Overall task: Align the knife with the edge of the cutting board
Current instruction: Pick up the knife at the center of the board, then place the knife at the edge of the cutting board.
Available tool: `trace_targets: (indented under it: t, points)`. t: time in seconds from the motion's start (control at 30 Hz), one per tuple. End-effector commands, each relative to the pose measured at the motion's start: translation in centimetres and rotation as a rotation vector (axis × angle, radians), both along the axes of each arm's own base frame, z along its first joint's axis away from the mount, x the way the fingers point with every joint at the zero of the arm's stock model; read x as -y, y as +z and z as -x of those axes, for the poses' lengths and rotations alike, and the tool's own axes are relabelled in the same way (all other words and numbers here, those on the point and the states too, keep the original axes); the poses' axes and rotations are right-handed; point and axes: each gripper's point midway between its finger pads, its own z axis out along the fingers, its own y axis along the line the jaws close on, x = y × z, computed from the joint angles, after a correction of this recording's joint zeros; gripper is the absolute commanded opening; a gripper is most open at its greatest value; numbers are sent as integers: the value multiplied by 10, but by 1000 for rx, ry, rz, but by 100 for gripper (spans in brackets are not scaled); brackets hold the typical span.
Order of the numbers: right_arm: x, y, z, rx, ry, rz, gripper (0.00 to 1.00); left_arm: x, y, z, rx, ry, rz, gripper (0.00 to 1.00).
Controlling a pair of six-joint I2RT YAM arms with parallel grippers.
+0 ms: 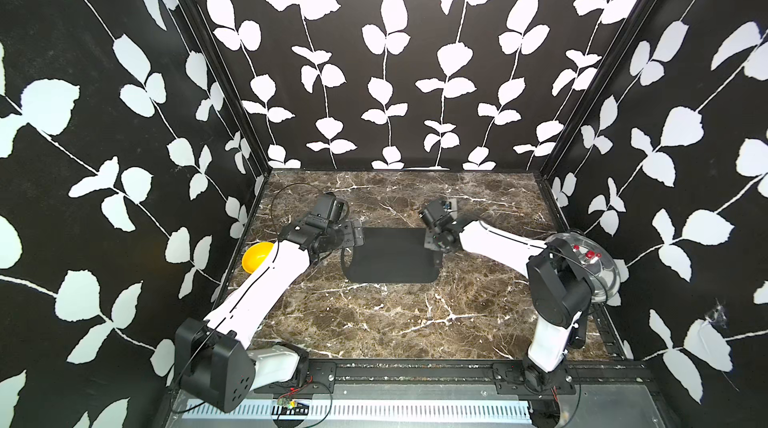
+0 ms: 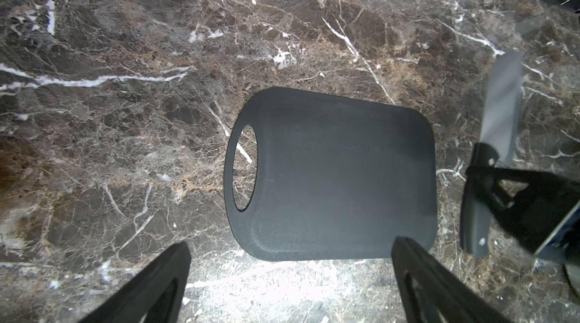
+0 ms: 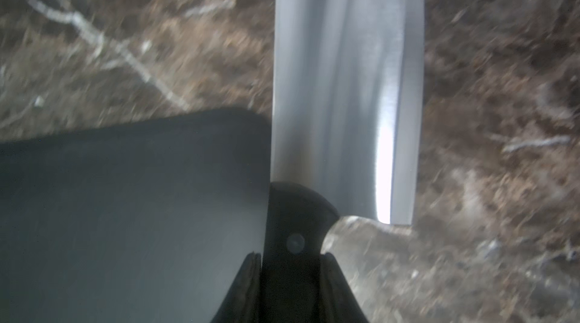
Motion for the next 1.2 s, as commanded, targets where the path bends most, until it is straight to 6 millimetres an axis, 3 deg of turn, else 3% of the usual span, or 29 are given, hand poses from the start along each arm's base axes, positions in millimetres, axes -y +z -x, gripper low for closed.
trace_targets:
  t: [0.0,0.2,0.53,0.77,1.17]
  points:
    - [-8,15,12,43,-43,-8,0,-12,-2,16,-11,8,-30,99]
    - [-49,4,42,36,24,-14,0,-22,-3,30,-18,22,-51,98]
    - [-72,-19,74,-29,52,-18,0,-24,1,41,-13,14,-36,98]
    - [-56,-35,89,-61,60,4,0,-24,-2,43,-20,14,-30,99]
    - [-59,-45,93,-83,116,3,0,-21,-4,39,-23,24,-13,99]
